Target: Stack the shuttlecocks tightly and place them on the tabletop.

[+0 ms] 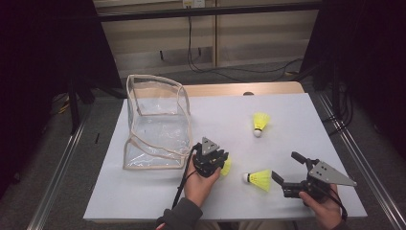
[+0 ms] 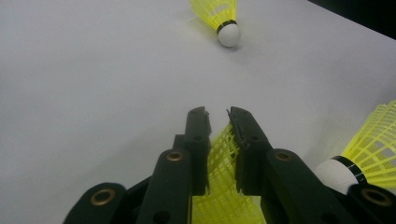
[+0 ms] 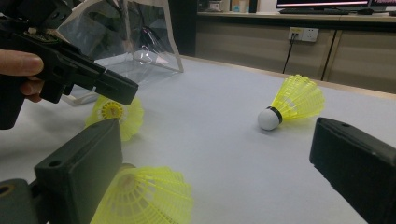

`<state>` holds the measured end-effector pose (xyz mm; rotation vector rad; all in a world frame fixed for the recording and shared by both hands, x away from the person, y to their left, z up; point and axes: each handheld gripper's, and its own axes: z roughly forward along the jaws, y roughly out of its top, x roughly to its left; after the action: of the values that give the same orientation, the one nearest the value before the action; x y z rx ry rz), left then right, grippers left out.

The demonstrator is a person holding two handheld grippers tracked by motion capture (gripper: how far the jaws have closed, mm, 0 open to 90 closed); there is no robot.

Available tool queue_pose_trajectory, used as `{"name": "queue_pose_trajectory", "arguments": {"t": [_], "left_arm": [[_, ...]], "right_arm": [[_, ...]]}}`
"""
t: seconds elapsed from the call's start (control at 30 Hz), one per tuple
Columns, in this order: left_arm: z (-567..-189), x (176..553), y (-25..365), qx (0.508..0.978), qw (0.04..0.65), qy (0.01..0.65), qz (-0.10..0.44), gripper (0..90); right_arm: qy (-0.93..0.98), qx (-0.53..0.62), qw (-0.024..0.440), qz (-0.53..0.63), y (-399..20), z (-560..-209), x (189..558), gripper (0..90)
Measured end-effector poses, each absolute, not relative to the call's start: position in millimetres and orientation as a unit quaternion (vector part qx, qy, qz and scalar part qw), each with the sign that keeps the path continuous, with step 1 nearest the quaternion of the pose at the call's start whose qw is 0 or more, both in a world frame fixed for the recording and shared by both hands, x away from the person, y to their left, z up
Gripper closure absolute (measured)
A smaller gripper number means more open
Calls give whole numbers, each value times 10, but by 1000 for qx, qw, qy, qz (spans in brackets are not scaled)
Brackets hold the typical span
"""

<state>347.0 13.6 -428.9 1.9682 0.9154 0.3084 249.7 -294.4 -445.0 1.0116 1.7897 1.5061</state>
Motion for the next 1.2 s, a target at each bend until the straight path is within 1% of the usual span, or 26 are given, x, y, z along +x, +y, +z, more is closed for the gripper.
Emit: {"name": "queue_pose_trajectory", "arguments": {"t": [0.07, 0.17, 0.3, 0.5, 0.73, 0.9, 1.2], "left_arm": [[-4282, 3477, 126, 796, 457, 376, 125, 828], [-4271, 3477, 110, 795, 455, 379, 132, 854], [-4254, 3490, 104, 789, 459, 385, 135, 871], [-4212, 3497, 49, 778, 471, 394, 135, 880], [-4127, 3525, -49, 775, 480, 389, 130, 881], [-4085, 3583, -111, 773, 486, 390, 123, 881], [-4020, 3732, -205, 762, 493, 400, 127, 880]], "right_arm": [[671, 380, 292, 565, -2945, -4450, 2497, 19], [671, 379, 293, 566, -2949, -4451, 2502, 19], [671, 380, 293, 566, -2952, -4452, 2504, 19], [671, 379, 293, 566, -2952, -4448, 2503, 19], [671, 378, 294, 566, -2953, -4449, 2502, 19], [671, 377, 294, 567, -2954, -4447, 2501, 19], [670, 378, 293, 568, -2961, -4445, 2499, 19]]}}
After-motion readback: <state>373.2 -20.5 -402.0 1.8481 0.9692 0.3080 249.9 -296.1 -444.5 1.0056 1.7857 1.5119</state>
